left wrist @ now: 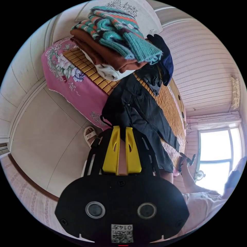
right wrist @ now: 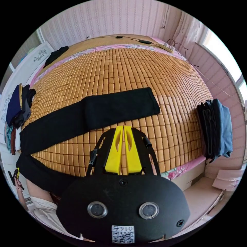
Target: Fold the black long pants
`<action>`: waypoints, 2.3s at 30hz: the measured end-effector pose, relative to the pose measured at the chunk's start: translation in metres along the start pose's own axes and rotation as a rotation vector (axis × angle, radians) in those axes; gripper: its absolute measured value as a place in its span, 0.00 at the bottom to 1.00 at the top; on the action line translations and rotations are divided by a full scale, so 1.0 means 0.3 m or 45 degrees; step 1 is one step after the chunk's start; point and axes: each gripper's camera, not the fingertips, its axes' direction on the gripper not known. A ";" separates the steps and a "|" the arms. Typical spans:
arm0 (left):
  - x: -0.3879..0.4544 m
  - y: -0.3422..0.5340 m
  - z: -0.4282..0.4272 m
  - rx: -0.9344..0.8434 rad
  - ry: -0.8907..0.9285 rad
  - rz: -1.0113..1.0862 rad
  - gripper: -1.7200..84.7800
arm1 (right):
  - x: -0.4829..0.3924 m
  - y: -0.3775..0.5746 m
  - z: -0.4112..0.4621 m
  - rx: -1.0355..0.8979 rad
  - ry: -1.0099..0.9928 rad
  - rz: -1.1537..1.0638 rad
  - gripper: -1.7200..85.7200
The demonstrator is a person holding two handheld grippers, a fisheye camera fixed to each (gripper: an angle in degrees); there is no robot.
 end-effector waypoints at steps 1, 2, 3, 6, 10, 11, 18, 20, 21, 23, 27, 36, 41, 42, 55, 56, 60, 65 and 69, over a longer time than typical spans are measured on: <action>0.004 0.001 -0.001 0.000 -0.008 0.000 0.06 | -0.018 -0.024 0.019 -0.007 0.012 -0.004 0.01; 0.011 0.004 -0.002 -0.001 -0.023 -0.002 0.06 | -0.051 -0.065 0.059 -0.038 0.026 -0.037 0.01; 0.015 0.010 -0.003 0.003 -0.034 -0.009 0.06 | -0.086 -0.095 0.107 -0.100 0.036 -0.102 0.01; 0.016 0.025 -0.003 0.018 -0.039 -0.036 0.05 | -0.132 -0.120 0.129 -0.120 0.090 -0.268 0.01; 0.025 0.040 -0.004 0.040 -0.064 -0.028 0.05 | -0.124 -0.135 0.132 -0.156 0.026 -0.363 0.01; 0.025 0.046 -0.002 0.046 -0.067 -0.044 0.05 | -0.131 -0.127 0.130 -0.139 0.066 -0.367 0.01; 0.085 0.065 -0.032 0.062 -0.076 0.072 0.06 | -0.110 0.115 -0.063 0.303 0.400 -0.217 0.01; 0.099 0.074 -0.042 0.064 -0.079 0.121 0.06 | -0.083 0.233 -0.134 0.370 0.434 -0.189 0.01; 0.104 0.081 -0.047 0.070 -0.072 0.142 0.06 | -0.053 0.305 -0.157 0.332 0.445 -0.173 0.01; 0.103 0.089 -0.052 0.080 -0.043 0.160 0.06 | 0.005 0.416 -0.176 0.244 0.435 -0.136 0.01; 0.060 0.102 -0.051 0.104 0.078 0.134 0.06 | 0.181 0.678 -0.187 0.055 0.347 0.107 0.01; 0.016 0.154 -0.077 0.160 0.118 0.172 0.06 | 0.453 0.959 -0.125 0.043 -0.335 0.574 0.12; 0.002 0.168 -0.092 0.166 0.147 0.176 0.06 | 0.534 0.941 -0.065 -0.034 -0.549 0.655 0.16; 0.001 0.171 -0.096 0.167 0.150 0.181 0.06 | 0.558 0.939 -0.059 -0.026 -0.595 0.696 0.17; -0.033 0.193 -0.119 0.167 0.185 0.160 0.05 | 0.707 0.924 -0.119 -0.010 -0.638 0.702 0.03; -0.034 0.195 -0.121 0.168 0.185 0.159 0.05 | 0.722 0.927 -0.134 0.002 -0.642 0.697 0.02; -0.018 0.204 -0.137 0.179 0.162 0.192 0.05 | 0.807 0.951 -0.225 0.159 -0.589 0.765 0.02; -0.003 0.214 -0.138 0.208 0.166 0.216 0.05 | 0.869 0.955 -0.193 0.037 -0.574 0.816 0.05; 0.005 0.215 -0.134 0.215 0.189 0.194 0.05 | 0.860 0.976 -0.047 -0.203 -0.676 0.891 0.14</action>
